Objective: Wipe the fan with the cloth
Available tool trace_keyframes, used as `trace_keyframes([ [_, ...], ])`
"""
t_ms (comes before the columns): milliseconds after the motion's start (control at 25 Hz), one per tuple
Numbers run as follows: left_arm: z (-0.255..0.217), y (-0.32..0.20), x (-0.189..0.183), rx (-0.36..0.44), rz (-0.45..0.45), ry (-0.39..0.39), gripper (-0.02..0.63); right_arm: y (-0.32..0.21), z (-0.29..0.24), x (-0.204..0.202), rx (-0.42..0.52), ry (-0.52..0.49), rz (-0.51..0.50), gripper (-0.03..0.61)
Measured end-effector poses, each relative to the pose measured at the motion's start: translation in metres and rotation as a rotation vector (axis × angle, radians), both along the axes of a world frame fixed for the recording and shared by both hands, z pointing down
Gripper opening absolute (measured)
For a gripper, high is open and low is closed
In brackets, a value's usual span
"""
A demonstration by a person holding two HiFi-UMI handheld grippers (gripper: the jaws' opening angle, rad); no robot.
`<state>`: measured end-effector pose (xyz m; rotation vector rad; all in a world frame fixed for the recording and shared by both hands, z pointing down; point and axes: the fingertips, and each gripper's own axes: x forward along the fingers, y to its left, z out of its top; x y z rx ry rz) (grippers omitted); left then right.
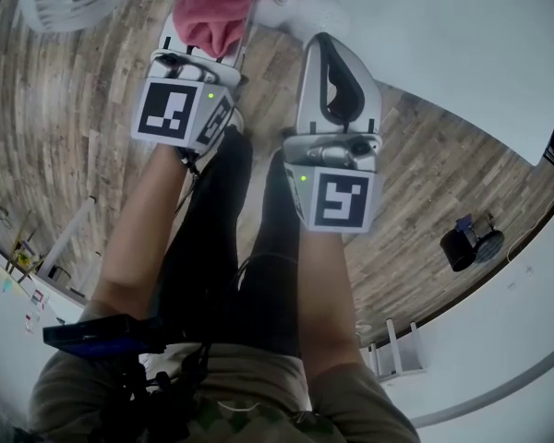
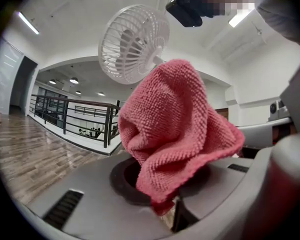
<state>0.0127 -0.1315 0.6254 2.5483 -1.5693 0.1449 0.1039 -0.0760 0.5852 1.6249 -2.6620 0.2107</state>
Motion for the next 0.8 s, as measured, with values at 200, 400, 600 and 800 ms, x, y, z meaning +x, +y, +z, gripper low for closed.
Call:
trace_keyframes([
  [200, 0.006, 0.0, -0.012, -0.022, -0.027, 0.026, 0.089, 0.004, 0.003, 0.001, -0.009, 0.008, -0.003, -0.003],
  [400, 0.044, 0.003, -0.056, -0.197, -0.177, 0.134, 0.091, 0.008, 0.002, 0.0, -0.001, 0.01, -0.005, -0.002],
  [600, 0.011, 0.018, -0.064, -0.139, -0.204, 0.273, 0.091, 0.017, 0.011, -0.005, -0.023, 0.005, -0.016, -0.002],
  [800, -0.013, 0.021, -0.005, -0.087, -0.079, 0.307, 0.091, 0.023, 0.012, 0.001, 0.016, 0.03, 0.005, -0.002],
])
